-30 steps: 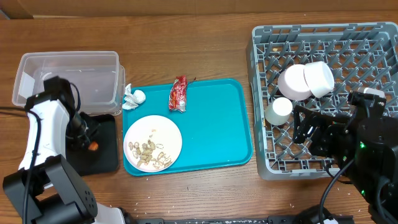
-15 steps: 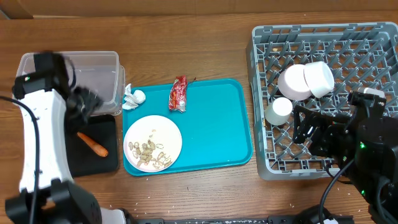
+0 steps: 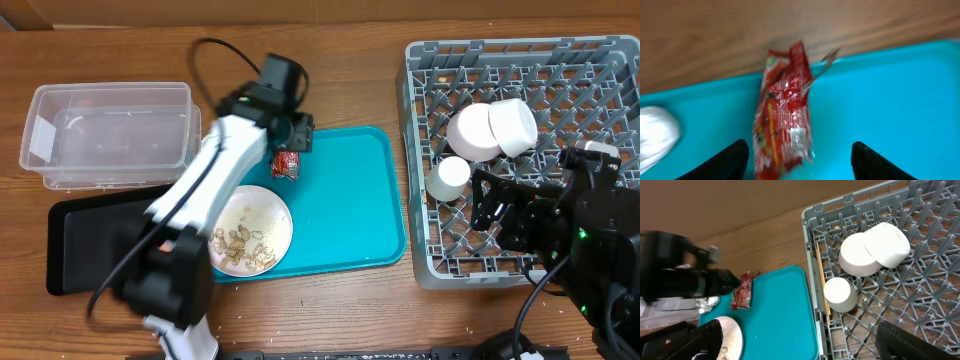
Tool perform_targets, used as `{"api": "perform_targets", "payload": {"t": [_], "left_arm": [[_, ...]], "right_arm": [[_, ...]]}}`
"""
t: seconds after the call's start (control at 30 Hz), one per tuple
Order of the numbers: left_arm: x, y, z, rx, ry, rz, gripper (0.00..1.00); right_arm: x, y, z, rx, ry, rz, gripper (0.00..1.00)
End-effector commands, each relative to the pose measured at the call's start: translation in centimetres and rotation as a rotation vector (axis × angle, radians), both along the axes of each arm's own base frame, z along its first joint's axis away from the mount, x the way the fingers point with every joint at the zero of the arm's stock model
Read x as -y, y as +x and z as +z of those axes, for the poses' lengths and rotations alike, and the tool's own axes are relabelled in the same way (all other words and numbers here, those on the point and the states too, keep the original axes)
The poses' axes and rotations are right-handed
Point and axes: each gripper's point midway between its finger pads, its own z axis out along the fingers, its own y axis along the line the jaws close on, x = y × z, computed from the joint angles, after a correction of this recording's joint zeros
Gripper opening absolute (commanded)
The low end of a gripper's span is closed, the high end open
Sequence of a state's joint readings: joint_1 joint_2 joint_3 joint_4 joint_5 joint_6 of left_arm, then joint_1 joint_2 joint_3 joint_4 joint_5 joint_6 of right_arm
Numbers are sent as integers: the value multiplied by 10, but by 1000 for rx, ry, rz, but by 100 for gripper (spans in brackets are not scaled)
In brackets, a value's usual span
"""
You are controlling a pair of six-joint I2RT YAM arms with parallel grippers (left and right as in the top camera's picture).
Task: Sort waste into correct bins and load items into the dishwasher
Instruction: 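Move the left gripper to the red snack wrapper and grasp it, then carry the red wrapper into the clear plastic bin and release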
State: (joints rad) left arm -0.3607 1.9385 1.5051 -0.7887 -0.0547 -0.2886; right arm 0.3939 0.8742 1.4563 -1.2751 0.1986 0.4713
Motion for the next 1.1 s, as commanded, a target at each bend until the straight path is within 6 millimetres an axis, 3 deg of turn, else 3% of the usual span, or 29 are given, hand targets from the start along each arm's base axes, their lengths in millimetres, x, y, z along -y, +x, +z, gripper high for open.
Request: {"api": "perform_targets", "payload": {"t": [0.0, 0.2, 0.23, 0.27, 0.3, 0.33, 0.37, 0.47, 0.6, 0.73, 0.8, 0.87, 0.9, 0.97, 1.0, 1.07], "left_arm": [[-15, 0, -34, -62, 71, 51, 71], [-24, -1, -58, -113, 91, 82, 68], [-24, -1, -58, -114, 91, 82, 60], [-24, -2, -59, -117, 87, 81, 45], [-22, -3, -59, -123, 79, 78, 15], [-21, -4, -57, -126, 71, 76, 4], [-19, -4, -54, -126, 60, 74, 4], [-24, 3, -24, -109, 34, 127, 4], [-58, 17, 54, -21, 1, 239, 4], [-125, 24, 123, 119, 14, 387, 4], [-159, 19, 137, 145, 28, 465, 4], [-191, 8, 135, 112, 42, 537, 6], [-203, 5, 130, 92, 48, 567, 18], [-225, 2, 122, 74, 52, 617, 58], [-233, 2, 119, 67, 44, 635, 67], [-238, 2, 118, 59, 13, 619, 70]], "right_arm": [[2, 0, 1, 8, -3, -11, 100], [2, 0, 1, 8, -3, -11, 100], [2, 0, 1, 8, -3, -11, 100], [2, 0, 1, 8, -3, -11, 100], [2, 0, 1, 8, -3, -11, 100], [2, 0, 1, 8, -3, -11, 100], [2, 0, 1, 8, -3, -11, 100], [2, 0, 1, 8, -3, -11, 100], [2, 0, 1, 8, -3, -11, 100], [2, 0, 1, 8, -3, -11, 100], [2, 0, 1, 8, -3, -11, 100], [2, 0, 1, 8, -3, -11, 100], [2, 0, 1, 8, -3, -11, 100], [2, 0, 1, 8, -3, -11, 100], [2, 0, 1, 8, -3, -11, 100], [2, 0, 1, 8, -3, -11, 100]]}}
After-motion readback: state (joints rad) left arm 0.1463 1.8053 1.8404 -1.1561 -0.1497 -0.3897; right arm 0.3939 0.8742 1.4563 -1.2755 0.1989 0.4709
